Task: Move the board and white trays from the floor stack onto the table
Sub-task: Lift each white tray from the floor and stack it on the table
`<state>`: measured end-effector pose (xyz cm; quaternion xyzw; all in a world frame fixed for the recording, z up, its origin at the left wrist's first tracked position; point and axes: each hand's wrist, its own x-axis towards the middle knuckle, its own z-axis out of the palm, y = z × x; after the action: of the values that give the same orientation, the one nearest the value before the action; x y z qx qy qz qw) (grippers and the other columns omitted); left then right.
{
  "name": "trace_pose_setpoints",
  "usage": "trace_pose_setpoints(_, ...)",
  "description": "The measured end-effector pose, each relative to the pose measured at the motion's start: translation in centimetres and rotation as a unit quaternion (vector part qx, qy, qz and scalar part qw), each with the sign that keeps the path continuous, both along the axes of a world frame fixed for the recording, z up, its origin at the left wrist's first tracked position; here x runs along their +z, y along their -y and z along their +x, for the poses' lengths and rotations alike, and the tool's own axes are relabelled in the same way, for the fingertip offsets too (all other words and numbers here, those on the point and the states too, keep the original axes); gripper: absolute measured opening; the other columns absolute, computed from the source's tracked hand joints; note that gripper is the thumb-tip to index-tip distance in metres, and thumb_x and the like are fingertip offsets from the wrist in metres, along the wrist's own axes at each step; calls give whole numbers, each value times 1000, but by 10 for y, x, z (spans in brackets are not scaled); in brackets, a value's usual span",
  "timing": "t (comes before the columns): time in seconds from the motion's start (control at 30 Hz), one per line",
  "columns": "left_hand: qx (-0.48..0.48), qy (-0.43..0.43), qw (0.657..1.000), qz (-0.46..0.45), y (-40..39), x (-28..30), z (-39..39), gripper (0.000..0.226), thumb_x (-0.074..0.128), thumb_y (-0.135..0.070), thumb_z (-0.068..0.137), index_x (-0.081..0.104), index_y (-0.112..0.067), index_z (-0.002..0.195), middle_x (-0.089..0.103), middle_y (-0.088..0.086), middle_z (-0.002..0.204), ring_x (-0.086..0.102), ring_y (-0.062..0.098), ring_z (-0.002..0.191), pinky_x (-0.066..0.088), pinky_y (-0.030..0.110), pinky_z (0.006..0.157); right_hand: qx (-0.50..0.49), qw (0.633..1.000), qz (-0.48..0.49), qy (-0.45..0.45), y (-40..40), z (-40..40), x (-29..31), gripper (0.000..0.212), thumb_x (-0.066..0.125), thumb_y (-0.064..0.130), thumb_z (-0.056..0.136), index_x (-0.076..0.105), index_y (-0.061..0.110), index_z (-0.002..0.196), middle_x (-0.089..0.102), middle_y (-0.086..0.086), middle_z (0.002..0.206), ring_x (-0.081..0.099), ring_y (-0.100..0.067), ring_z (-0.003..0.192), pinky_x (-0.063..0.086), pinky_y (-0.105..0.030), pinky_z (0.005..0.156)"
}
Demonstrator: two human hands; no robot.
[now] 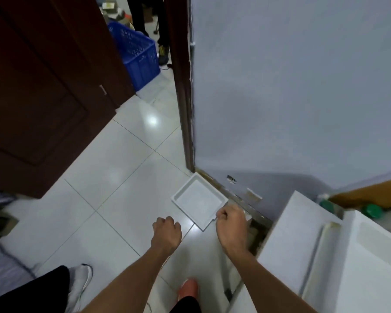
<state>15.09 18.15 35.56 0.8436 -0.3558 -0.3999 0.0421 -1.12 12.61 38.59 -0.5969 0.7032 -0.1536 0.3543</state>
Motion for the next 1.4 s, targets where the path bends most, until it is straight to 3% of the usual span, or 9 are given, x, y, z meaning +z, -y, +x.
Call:
trace_pose_setpoints(0.27,-19,8,999,30,40,-156,22,26,40,-22,94,58,-8,106,47,3,94,40,18,91,39,31,78,-101,953,276,71,57,33,-181,18,46,8,82,56,12,67,60,-4,72,51,-19,64,40,-28,58)
trace_pose_setpoints(0.4,19,-78,996,40,49,-258,22,11,42,-19,93,52,-15,92,48,-8,79,50,15,85,43,30,76,-84,932,350,47,79,28,-290,11,49,13,86,60,11,86,62,-11,88,58,-26,82,55,-43,83)
trace_pose_setpoints(0.63,200,-184,960,66,68,-435,18,28,57,-22,88,60,-4,108,62,6,99,58,25,92,49,32,81,-149,916,370,-28,106,-6,-458,16,51,2,88,57,1,74,64,-20,78,63,-33,70,58,-45,80)
trace_pose_setpoints(0.7,270,-225,934,68,80,-478,12,45,63,-25,84,53,0,121,60,14,116,59,32,104,52,43,94,-163,910,379,-37,111,-13,-492,16,53,-1,88,57,0,72,60,-17,72,59,-28,63,57,-42,70)
trace_pose_setpoints(0.8,348,-294,887,75,92,-528,-8,63,69,-21,83,38,3,133,51,5,106,52,26,106,48,45,101,-170,905,387,-39,111,-18,-530,18,53,-4,88,57,-1,70,58,-17,70,58,-26,62,54,-38,59)
trace_pose_setpoints(1.0,397,-335,852,66,95,-597,-48,66,78,-34,72,47,0,120,61,16,112,64,33,106,51,48,98,-192,909,371,6,108,-16,-572,8,52,1,89,60,1,93,60,-18,86,59,-28,79,56,-35,57)
trace_pose_setpoints(1.1,360,-266,894,17,89,-604,-49,57,73,-39,74,52,-1,111,66,26,112,66,41,100,54,53,89,-197,917,346,17,111,-13,-576,23,55,7,90,57,5,112,57,-17,104,59,-31,97,57,-37,62)
trace_pose_setpoints(1.23,249,-137,958,-30,81,-568,-27,46,49,-36,95,41,0,122,64,28,112,63,45,101,52,47,88,-178,937,297,-39,118,-14,-559,50,52,10,88,40,7,137,51,-16,128,54,-32,108,55,-51,91)
trace_pose_setpoints(1.4,128,1,992,-13,78,-533,1,57,36,-29,100,17,1,145,60,29,121,59,46,110,46,47,93,-154,945,287,-19,128,0,-521,46,50,9,91,41,6,136,52,-14,106,51,-20,72,55,-53,91)
